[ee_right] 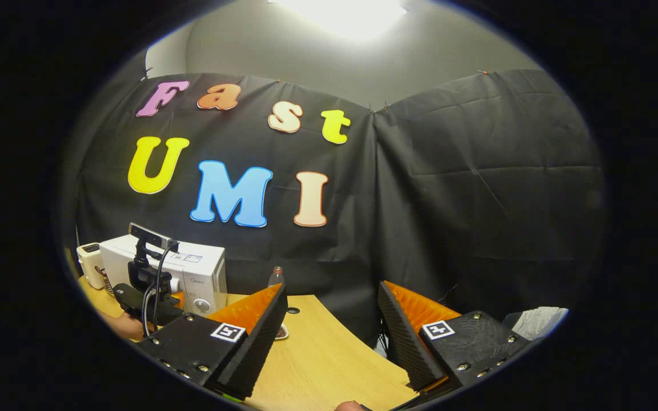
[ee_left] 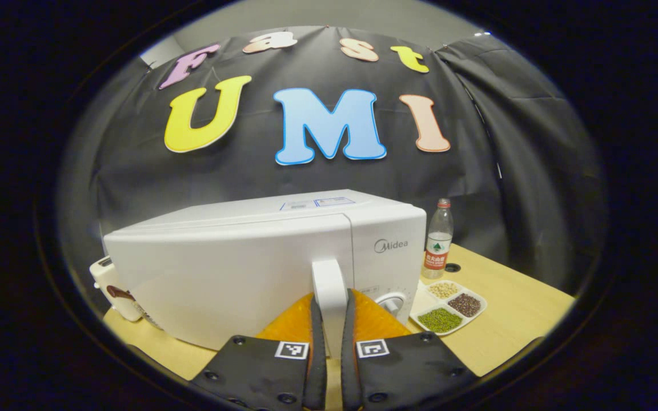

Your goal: Open the microwave oven with the left hand, put the food in, and close the microwave oven.

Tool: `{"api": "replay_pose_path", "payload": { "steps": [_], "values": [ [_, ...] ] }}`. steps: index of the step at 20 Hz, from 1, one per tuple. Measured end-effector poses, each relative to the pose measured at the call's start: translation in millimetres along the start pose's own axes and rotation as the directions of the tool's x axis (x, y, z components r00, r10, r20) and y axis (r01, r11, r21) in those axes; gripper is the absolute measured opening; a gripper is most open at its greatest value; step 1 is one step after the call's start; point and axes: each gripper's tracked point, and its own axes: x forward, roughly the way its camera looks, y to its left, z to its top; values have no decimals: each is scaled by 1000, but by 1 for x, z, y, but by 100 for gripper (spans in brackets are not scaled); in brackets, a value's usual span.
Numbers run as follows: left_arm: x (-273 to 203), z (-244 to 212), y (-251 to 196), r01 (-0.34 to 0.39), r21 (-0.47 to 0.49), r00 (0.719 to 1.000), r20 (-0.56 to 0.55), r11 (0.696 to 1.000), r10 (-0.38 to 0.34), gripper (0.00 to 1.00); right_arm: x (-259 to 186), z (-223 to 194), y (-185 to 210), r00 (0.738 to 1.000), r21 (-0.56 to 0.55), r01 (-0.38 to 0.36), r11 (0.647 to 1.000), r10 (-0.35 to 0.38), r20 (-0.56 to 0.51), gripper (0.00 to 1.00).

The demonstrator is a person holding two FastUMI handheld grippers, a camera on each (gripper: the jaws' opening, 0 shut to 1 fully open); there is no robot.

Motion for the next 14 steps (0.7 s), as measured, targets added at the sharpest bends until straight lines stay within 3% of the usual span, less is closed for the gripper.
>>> {"api": "replay_pose_path", "payload": {
  "steps": [9, 10, 12, 14],
  "values": [
    [-4, -1, 1, -30, -23, 999, -45, 999, 29, 10, -4, 2, -24, 1000, 17, -9, 1000, 9, 11, 96],
    [-18, -10, 0, -43, -44, 996, -82, 998, 39, 9, -3, 3, -26, 1000, 19, -13, 1000, 13, 12, 96],
    [-39, -2, 2, -47, -11, 999, -2, 999, 46, 9, -3, 5, -28, 1000, 33, -27, 999, 26, 17, 96],
    [-59, -8, 4, -37, -5, 999, -6, 999, 37, 13, -3, 6, -24, 998, 47, -59, 997, 58, 27, 97]
  ]
}}
